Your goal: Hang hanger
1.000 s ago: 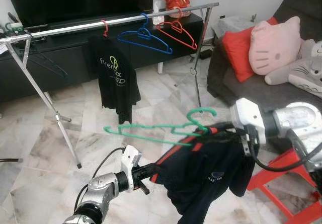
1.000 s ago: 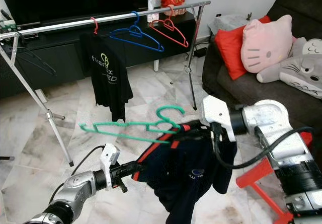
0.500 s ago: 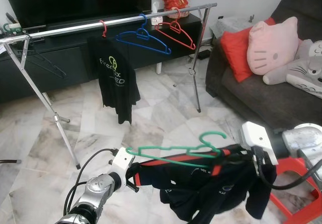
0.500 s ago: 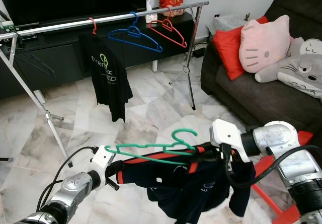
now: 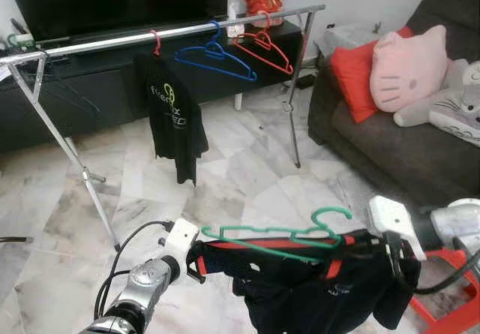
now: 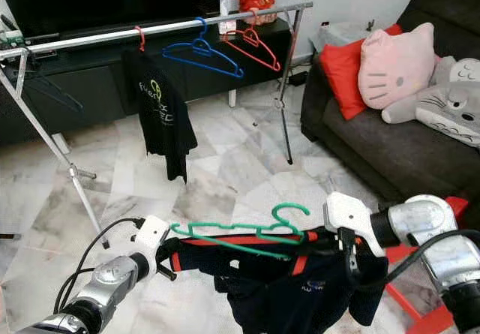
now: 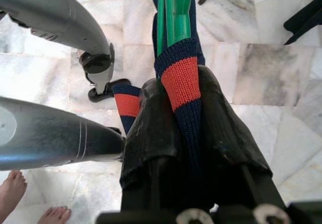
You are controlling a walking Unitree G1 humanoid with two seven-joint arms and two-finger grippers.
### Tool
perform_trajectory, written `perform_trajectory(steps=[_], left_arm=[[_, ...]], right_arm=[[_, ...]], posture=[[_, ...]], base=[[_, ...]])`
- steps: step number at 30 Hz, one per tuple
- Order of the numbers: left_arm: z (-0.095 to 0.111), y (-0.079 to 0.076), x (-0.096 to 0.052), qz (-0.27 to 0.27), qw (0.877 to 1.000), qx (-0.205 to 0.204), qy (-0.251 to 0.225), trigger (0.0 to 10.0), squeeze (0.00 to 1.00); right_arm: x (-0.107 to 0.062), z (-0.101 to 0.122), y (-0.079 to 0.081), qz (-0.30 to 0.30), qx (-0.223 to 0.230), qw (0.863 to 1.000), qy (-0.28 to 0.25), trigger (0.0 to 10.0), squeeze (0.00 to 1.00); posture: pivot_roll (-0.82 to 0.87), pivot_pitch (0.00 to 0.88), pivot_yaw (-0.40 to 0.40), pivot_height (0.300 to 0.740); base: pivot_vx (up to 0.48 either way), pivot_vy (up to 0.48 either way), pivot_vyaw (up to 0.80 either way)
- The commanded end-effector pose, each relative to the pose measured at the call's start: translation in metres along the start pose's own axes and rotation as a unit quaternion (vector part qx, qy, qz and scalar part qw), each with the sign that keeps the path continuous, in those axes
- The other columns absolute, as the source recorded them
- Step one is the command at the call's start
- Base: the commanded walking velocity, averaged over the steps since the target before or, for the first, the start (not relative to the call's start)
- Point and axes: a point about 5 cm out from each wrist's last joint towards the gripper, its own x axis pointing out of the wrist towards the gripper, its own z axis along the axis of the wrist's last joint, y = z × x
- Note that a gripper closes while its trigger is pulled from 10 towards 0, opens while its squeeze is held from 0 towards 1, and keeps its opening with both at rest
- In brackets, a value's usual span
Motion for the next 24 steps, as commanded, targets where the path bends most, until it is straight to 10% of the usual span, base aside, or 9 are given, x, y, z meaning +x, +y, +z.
perform_trajectory(steps=[1,24], left_arm=[[-0.022,0.028,-0.018,0.088,0.995,-0.022,0.051,10.0,0.00],[-0.005,0.035,-0.014,0.090,0.995,0.006,0.030,10.0,0.00]], right_arm=[[-0.041,-0.024,0.007,0.005,-0.007,0.990,0.143,0.0,0.00],[-0.040,-0.059,0.005,-0.028,-0.044,0.947,0.317,0.0,0.00]], posture=[[-0.20,0.000,-0.040,0.740],[-0.19,0.000,-0.036,0.740]], base=[[0.000,0.000,0.00],[0.000,0.000,0.00]])
